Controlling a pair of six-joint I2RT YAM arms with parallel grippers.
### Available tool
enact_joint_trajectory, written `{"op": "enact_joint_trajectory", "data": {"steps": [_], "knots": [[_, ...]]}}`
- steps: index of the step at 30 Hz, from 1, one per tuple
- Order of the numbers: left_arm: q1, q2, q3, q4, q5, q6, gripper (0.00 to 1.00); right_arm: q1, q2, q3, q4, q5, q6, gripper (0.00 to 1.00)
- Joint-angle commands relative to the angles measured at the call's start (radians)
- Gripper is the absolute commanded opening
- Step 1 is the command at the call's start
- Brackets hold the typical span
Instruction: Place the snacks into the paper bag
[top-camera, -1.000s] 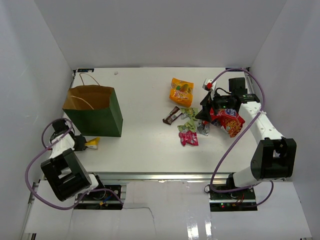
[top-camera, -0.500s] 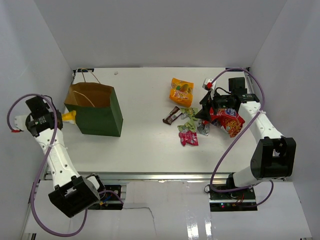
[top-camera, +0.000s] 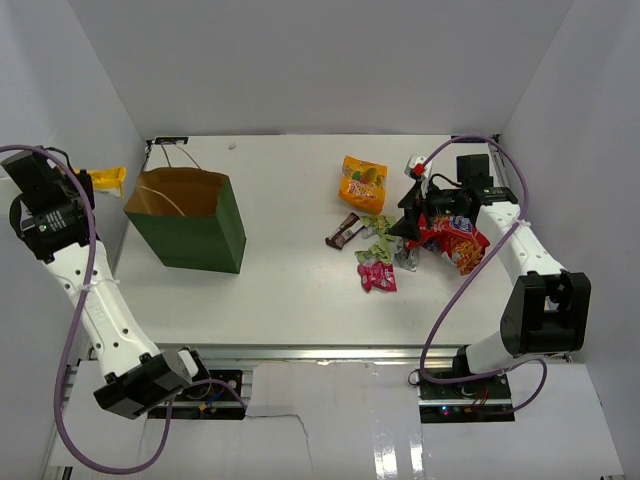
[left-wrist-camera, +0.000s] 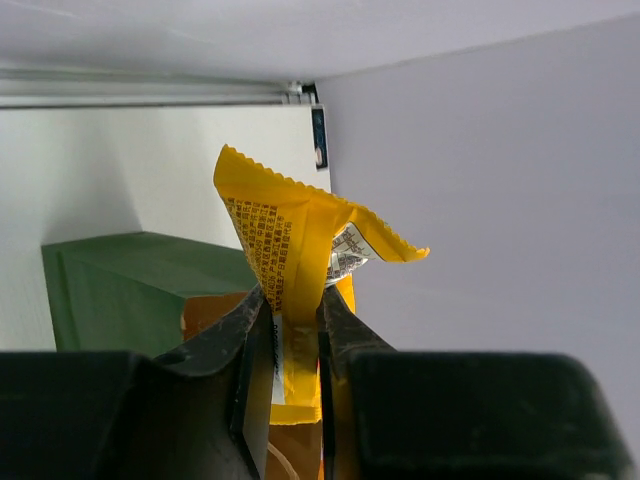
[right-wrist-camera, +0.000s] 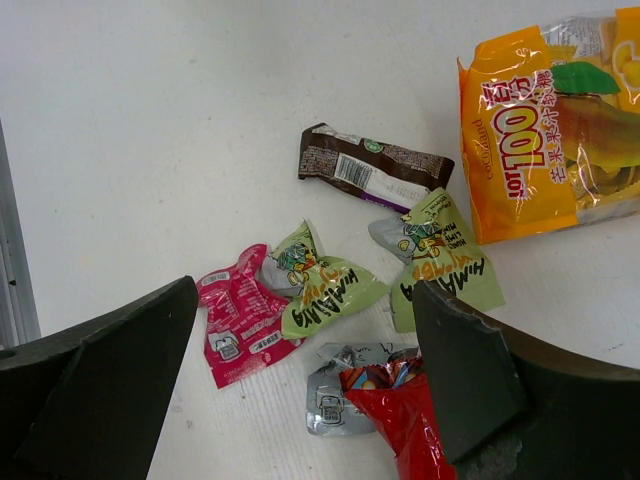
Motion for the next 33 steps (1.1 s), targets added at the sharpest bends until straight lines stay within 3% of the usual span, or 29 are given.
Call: {"op": "enact_joint_trajectory", "data": {"steps": [1,6,15,20,25,26,29,33], "knots": [[-0.004,0.052,0.009,0.065,0.156,0.038,0.08,-0.003,0.003,0.009,0.025,-0.030,0.003,0.93],[-0.055,0.124,0.026,0.114,0.252,0.073,0.09,-0.003,-0.005,-0.002,0.025,-0.026,0.002,0.93],[-0.236,0.178,-0.017,0.144,0.204,0.092,0.12,-0.003,-0.012,-0.014,0.025,-0.024,0.005,0.93],[-0.271,0.145,-0.067,0.145,0.187,0.093,0.16,-0.003,-0.012,-0.017,0.022,-0.023,0.002,0.94],[-0.279,0.080,-0.166,0.144,0.186,0.095,0.33,-0.003,-0.006,-0.014,0.023,-0.024,-0.001,0.93],[-0.280,0.069,-0.181,0.144,0.189,0.093,0.45,-0.003,-0.005,-0.013,0.022,-0.024,0.000,0.94],[-0.280,0.054,-0.199,0.150,0.209,0.110,0.66,-0.003,-0.002,-0.013,0.020,-0.023,-0.004,0.93],[-0.280,0.059,-0.155,0.156,0.203,0.160,0.80,-0.003,0.008,-0.011,0.010,-0.035,-0.014,0.93]]}}
